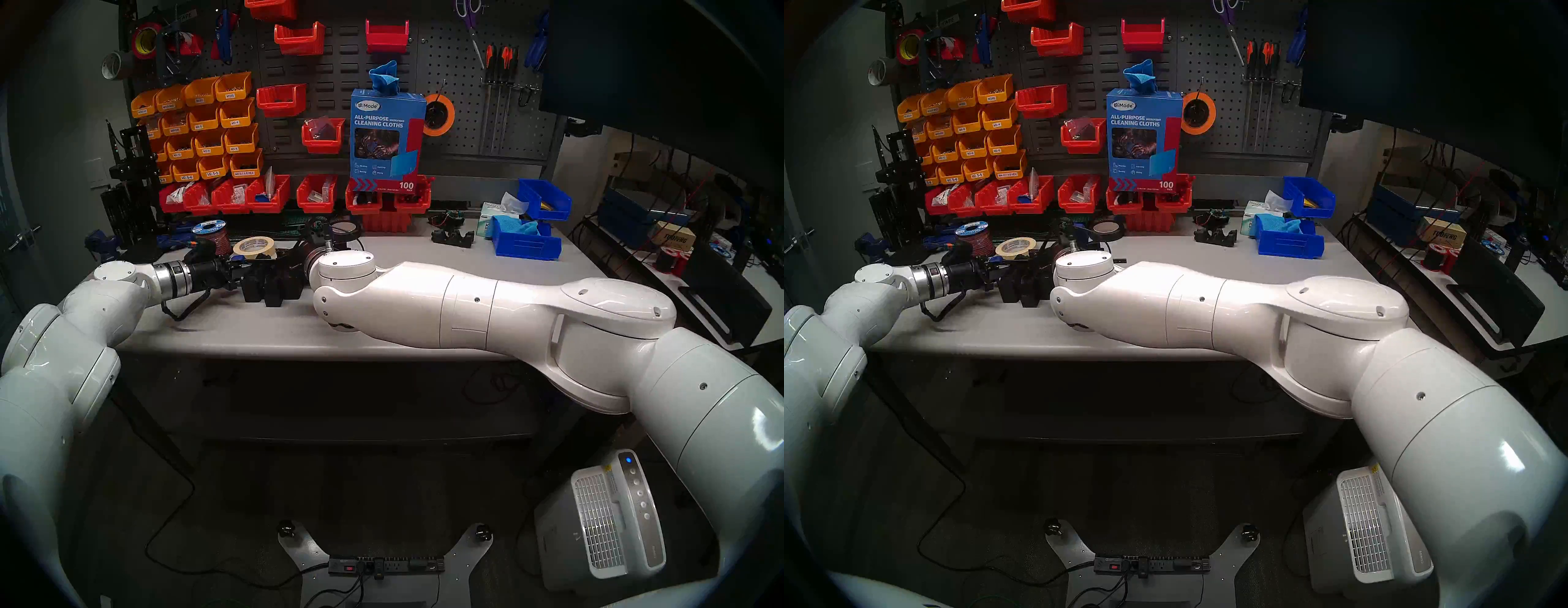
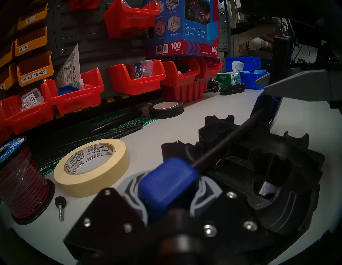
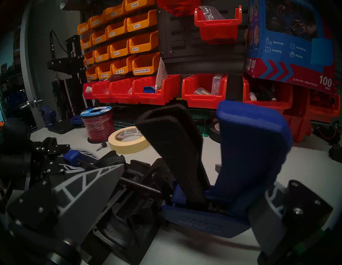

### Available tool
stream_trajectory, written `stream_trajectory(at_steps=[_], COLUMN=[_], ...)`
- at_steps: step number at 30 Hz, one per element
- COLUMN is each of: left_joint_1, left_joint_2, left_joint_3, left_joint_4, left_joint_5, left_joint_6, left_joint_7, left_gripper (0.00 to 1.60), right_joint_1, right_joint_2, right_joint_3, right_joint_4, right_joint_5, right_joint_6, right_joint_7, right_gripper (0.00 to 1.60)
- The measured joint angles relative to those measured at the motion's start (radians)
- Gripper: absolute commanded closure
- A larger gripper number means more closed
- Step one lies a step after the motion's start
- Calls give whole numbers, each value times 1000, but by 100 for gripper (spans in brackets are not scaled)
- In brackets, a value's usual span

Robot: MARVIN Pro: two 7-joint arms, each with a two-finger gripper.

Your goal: Clamp the two 3D printed pieces together with the clamp

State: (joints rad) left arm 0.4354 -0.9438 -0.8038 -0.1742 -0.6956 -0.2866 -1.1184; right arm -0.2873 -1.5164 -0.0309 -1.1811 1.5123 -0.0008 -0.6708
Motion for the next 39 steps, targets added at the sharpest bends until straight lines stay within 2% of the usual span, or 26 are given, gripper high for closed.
stream_trajectory(at_steps=[39], left_joint_1=[-1], left_joint_2=[-10], left_joint_3=[-16], left_joint_4=[-4], left_joint_5=[21], left_joint_6=[0], left_joint_7=[3], left_gripper=[160], right_joint_1=[1], right_joint_2=[61], right_joint_3=[-28], right_joint_4=[-182], right_joint_5=[-3], right_joint_6=[-1], right_joint_7=[-116], right_gripper=[0])
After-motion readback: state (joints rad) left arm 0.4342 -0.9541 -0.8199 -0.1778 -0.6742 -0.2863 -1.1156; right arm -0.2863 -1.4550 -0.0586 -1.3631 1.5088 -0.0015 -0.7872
